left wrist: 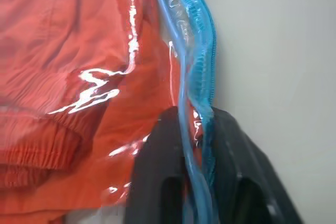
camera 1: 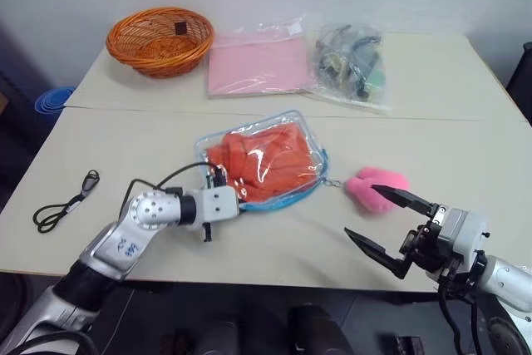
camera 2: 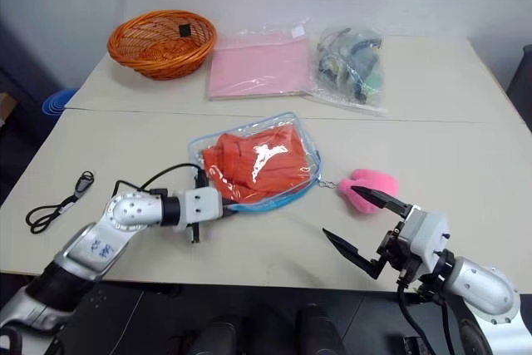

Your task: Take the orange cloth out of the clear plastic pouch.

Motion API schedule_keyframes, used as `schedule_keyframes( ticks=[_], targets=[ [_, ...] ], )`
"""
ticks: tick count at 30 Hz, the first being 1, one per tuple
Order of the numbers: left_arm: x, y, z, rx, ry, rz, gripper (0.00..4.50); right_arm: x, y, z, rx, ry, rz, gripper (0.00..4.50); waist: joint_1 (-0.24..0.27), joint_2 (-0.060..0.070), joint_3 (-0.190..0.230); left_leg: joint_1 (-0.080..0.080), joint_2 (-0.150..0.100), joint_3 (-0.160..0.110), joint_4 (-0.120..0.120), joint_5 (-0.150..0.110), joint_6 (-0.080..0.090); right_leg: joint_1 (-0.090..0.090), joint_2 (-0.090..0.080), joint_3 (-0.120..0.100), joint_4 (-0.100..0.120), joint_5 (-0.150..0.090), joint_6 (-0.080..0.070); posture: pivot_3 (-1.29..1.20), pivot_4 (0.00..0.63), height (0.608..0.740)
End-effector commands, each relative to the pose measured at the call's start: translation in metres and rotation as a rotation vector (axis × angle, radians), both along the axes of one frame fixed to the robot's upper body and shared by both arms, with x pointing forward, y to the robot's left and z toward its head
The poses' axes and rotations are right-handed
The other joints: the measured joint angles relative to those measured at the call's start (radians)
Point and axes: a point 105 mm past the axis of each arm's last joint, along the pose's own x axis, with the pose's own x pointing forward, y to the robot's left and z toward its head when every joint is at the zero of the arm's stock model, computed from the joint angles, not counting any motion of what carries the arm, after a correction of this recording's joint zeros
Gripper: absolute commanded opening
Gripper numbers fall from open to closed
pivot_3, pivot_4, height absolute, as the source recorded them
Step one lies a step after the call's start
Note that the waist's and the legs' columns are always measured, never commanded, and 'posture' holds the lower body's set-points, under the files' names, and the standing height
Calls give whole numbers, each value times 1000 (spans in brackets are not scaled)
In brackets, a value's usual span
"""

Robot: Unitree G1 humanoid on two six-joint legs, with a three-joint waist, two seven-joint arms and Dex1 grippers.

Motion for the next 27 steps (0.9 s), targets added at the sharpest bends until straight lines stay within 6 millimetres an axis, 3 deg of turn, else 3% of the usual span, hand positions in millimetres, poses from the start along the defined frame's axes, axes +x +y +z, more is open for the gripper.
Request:
schedule_keyframes(
  ticks=[1,6,9,15,20,23,27],
  targets=[
    [3,-6,4,-22,2,-186,27,-8,-4,8,-5,-50,-28,4500,6,0,0,0,0,0,1,1,-2,0,0,0,0,0,0,0,150,740],
    [25,-22,2,9,-14,-333,27,-15,-11,3,-10,-41,-56,4500,24,-1,0,-2,-1,1,2,1,-2,0,0,-1,-1,0,1,0,150,740],
    [41,-32,-4,61,-17,-316,27,-17,-15,-1,-15,-43,-72,4500,26,-1,0,-2,-2,2,3,1,-1,0,1,0,-1,0,1,0,150,740],
    [42,-55,-2,20,-40,-369,27,-25,-18,-8,-7,-41,-95,4500,28,-1,0,-2,-1,2,3,0,0,0,1,0,0,0,1,0,150,740],
    [45,-52,1,1,-24,-349,27,-29,-18,-11,-3,-35,-94,4500,27,-1,0,-2,-1,2,4,0,0,0,1,0,0,0,1,0,150,740],
    [47,-46,14,-88,2,-311,825,-29,-19,-12,13,-11,-93,4500,24,-1,0,-1,-1,2,4,0,0,0,1,0,1,0,1,0,150,740],
    [32,-33,28,-199,69,-327,2110,-29,-26,-14,46,35,-127,4500,16,-1,0,-1,0,1,3,1,-1,-1,1,0,2,0,1,0,150,740]
  ],
)
